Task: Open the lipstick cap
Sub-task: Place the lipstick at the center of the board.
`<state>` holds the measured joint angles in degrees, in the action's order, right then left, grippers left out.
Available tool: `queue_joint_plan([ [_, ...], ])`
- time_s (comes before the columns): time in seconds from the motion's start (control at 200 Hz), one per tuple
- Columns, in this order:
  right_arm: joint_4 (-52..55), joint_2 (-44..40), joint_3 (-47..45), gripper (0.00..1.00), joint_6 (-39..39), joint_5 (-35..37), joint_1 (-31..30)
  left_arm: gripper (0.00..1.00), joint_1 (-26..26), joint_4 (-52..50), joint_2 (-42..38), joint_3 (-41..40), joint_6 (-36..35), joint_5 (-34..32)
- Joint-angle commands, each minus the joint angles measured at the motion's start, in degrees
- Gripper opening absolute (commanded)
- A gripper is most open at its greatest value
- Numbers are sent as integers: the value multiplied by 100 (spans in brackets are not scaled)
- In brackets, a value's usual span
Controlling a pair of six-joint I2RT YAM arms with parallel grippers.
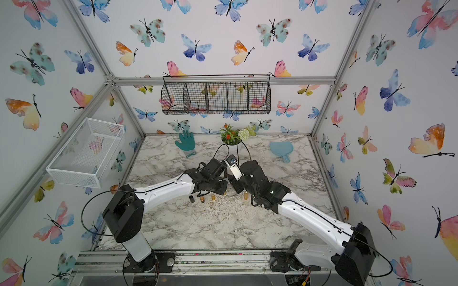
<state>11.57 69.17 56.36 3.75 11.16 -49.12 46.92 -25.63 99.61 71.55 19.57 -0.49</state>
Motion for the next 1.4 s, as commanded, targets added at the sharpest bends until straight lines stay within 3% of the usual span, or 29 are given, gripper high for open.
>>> queue_joint_plan([
  [0.0, -20, 99, -175, 51, -134, 176, -27, 12, 94, 111, 211, -83, 0, -458],
  [0.536, -218, 149, -376, 52, -243, 186, -27, 17, 412, 170, 339, -440, 11, -715],
  [1.106, -188, 167, -380, 52, -217, 203, -27, 19, 419, 583, 176, -695, 108, -617],
  [1.391, -224, 238, -389, 53, -243, 211, -27, 37, 418, 495, 178, -752, 150, -557],
])
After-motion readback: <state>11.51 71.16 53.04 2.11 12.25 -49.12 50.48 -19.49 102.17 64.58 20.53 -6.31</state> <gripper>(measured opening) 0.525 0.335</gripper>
